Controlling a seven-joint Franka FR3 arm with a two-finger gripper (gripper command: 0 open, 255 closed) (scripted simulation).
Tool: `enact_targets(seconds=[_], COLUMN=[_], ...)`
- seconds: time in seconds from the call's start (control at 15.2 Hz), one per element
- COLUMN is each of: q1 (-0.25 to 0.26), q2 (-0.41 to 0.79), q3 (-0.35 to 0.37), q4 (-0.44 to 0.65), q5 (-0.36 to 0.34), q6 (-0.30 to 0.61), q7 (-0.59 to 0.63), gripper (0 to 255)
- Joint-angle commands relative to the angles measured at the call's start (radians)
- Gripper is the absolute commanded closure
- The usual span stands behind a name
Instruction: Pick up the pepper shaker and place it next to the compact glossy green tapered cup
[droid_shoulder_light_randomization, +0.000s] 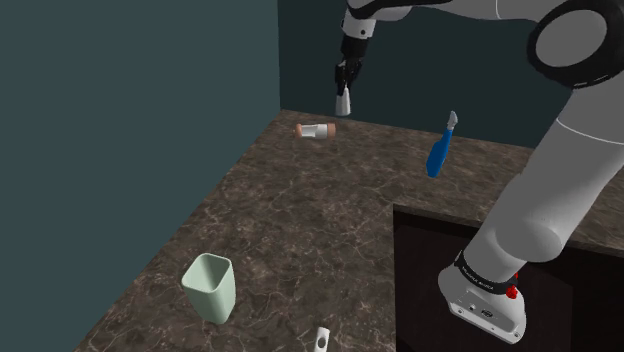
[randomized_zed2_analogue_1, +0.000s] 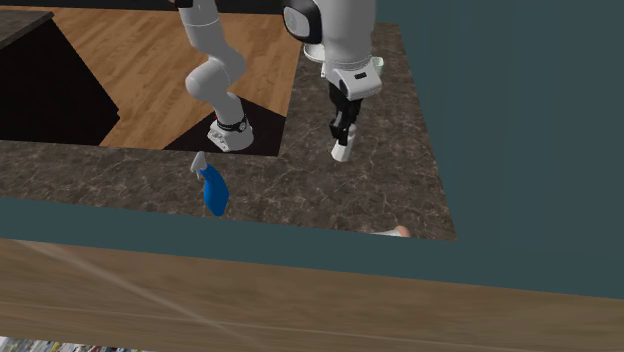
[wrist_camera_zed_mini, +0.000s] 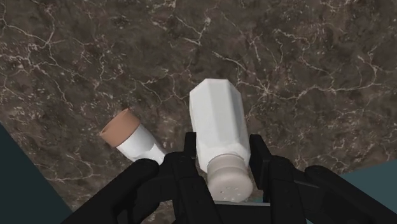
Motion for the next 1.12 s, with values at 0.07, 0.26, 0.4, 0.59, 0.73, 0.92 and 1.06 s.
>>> enact_targets(seconds=[0.07, 0.26, 0.4, 0.59, 0.73, 0.92, 1.06], q1=[0.034, 0.063, 0.082, 0.108, 0.126, 0.153, 0.171], q2=[-0.076, -0.144, -0.183, -0.236, -0.267, -0.306, -0.327], q3=[0.033, 0.071, 0.098, 0.140, 0.170, 0.216, 0.247], q4=[-0.094, -0.171, -0.215, -0.273, -0.305, -0.345, -0.366], q5=[-0.022, -0.036, -0.042, -0.046, -0.046, -0.042, -0.037], q6=[0.024, 0.039, 0.046, 0.053, 0.057, 0.060, 0.062], q7=[0.070, 0.140, 0.187, 0.258, 0.305, 0.376, 0.424], gripper=[255, 255, 255, 255, 255, 255, 255])
